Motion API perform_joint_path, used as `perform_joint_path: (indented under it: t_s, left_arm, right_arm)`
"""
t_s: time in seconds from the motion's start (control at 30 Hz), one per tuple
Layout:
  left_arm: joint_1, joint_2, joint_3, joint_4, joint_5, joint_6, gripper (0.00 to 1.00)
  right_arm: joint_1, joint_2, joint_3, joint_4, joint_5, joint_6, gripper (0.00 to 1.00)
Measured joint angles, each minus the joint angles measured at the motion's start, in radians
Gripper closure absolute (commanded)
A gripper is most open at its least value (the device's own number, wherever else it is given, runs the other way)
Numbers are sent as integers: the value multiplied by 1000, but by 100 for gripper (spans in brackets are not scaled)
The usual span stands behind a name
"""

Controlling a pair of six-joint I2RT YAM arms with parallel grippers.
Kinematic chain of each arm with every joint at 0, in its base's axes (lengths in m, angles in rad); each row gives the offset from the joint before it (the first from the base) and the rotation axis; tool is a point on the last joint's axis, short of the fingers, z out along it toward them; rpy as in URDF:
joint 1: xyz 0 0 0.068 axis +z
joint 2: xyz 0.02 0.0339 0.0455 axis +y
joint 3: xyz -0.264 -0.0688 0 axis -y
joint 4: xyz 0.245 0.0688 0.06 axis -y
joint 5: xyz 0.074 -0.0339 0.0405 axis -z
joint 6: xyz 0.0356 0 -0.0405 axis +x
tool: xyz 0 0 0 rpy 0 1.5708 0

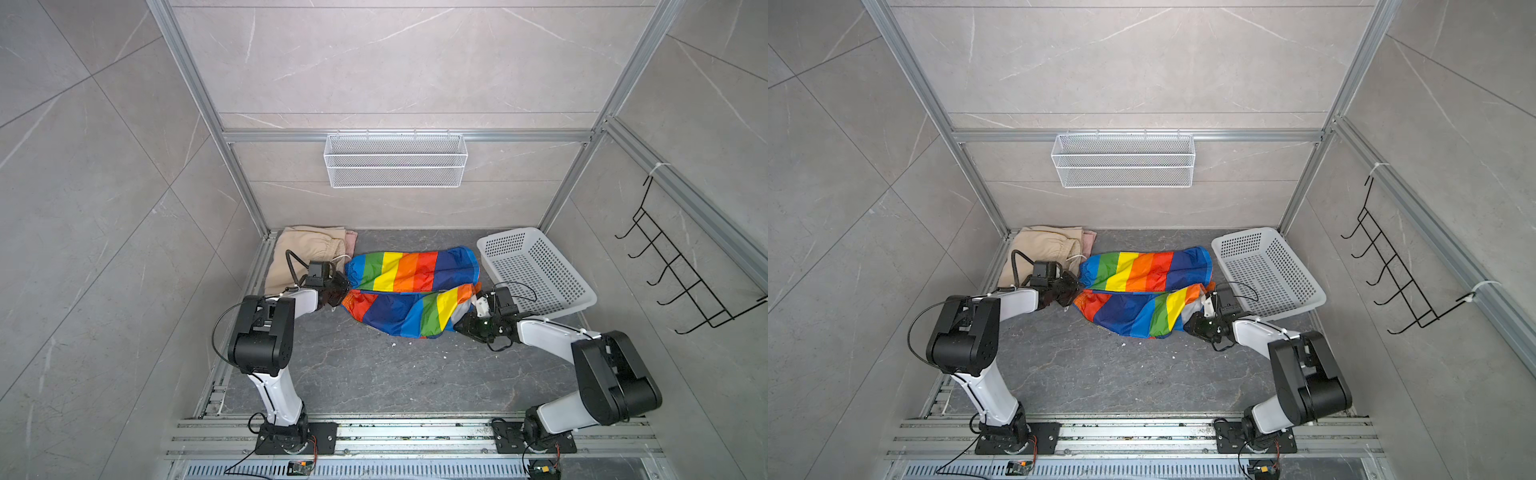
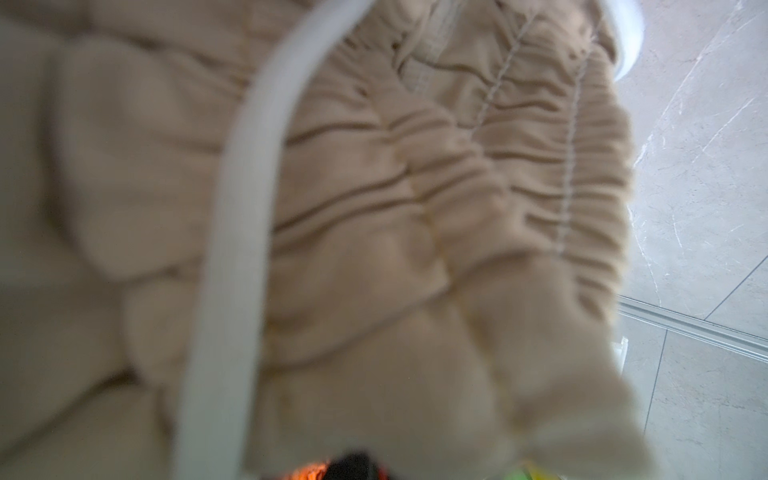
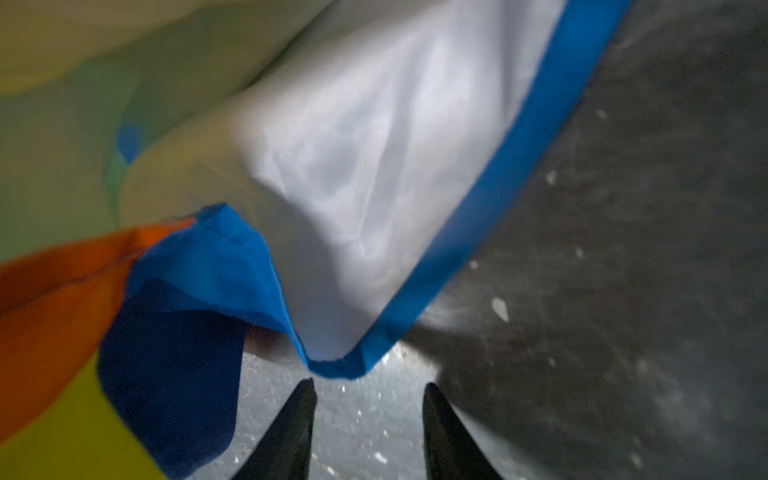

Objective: Fold and stack the shorts

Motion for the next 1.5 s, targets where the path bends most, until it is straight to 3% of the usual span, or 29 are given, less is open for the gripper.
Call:
perform_joint_path:
  t_s: [0.27,0.57,0.73,0.83,1.0,1.07,1.3,1.5]
  left_arm:
    - [-1,0,0,0,0,0,100]
    - [-4,0,0,0,-1,0,100]
    - [-11,0,0,0,-1,0,100]
    - [-13,0,0,0,-1,0,100]
    - [-13,0,0,-1,-2,0,100]
    - [-13,0,0,-1,-2,0,100]
    - [-12,0,0,-1,-2,0,100]
    - [-6,0,0,-1,0,0,100]
  right_arm:
    - [11,40,24,92,-30,6,61]
    - [12,-19,24,100,-30,-3,62]
    - [42,66,29,111,-32,-10,64]
    - [61,102,35,124,-34,-19,72]
    - [65,100,35,126,-8,-32,95]
    - [63,60,18,107,26,-30,100]
    - [-56,-278,-101,15,138,27,100]
    - [-119,-430,-151,-69,204,79,100]
